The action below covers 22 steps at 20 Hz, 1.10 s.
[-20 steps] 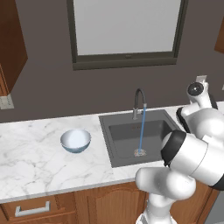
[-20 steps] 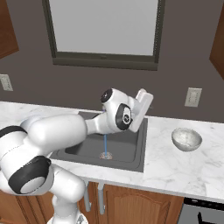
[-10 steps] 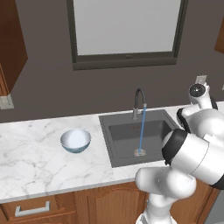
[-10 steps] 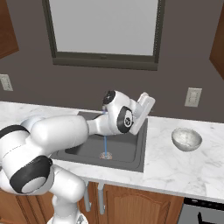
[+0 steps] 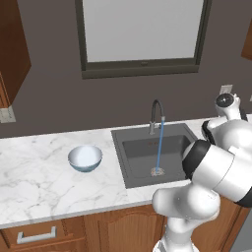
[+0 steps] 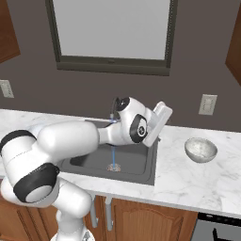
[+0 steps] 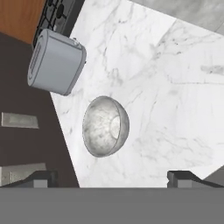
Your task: Rinse each bowl for a few seconds and place them down in the sink or on the counter.
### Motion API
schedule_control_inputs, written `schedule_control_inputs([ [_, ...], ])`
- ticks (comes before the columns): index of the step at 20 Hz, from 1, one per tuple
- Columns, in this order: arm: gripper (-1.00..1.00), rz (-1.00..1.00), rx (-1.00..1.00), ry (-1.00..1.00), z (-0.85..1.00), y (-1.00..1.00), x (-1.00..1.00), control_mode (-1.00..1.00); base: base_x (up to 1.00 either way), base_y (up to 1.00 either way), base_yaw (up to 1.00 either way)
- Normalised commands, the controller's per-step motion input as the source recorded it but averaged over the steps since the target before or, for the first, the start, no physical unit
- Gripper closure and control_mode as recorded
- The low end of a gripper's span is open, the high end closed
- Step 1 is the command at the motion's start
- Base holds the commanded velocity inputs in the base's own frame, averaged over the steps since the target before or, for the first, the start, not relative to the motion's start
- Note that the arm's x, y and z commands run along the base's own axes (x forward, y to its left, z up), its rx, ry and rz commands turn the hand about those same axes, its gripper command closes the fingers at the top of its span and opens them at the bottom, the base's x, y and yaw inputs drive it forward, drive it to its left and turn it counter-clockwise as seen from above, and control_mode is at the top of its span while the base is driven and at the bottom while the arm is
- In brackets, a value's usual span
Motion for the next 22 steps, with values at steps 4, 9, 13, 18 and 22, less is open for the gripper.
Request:
schedule_control_inputs([
  [4, -1.00, -0.06, 0.00, 0.00, -0.23, -0.07, 0.05, -1.00, 0.00, 0.00, 0.00],
  [9, -1.00, -0.04, 0.00, 0.00, -0.21, -0.06, 0.06, -1.00, 0.00, 0.00, 0.00],
  [13, -1.00, -0.03, 0.00, 0.00, -0.20, -0.06, 0.05, -1.00, 0.00, 0.00, 0.00],
  [18, -1.00, -0.01, 0.00, 0.00, -0.19, -0.01, 0.03, -1.00, 0.00, 0.00, 0.00],
  [22, -1.00, 0.00, 0.00, -0.02, -0.19, -0.01, 0.02, -1.00, 0.00, 0.00, 0.00],
])
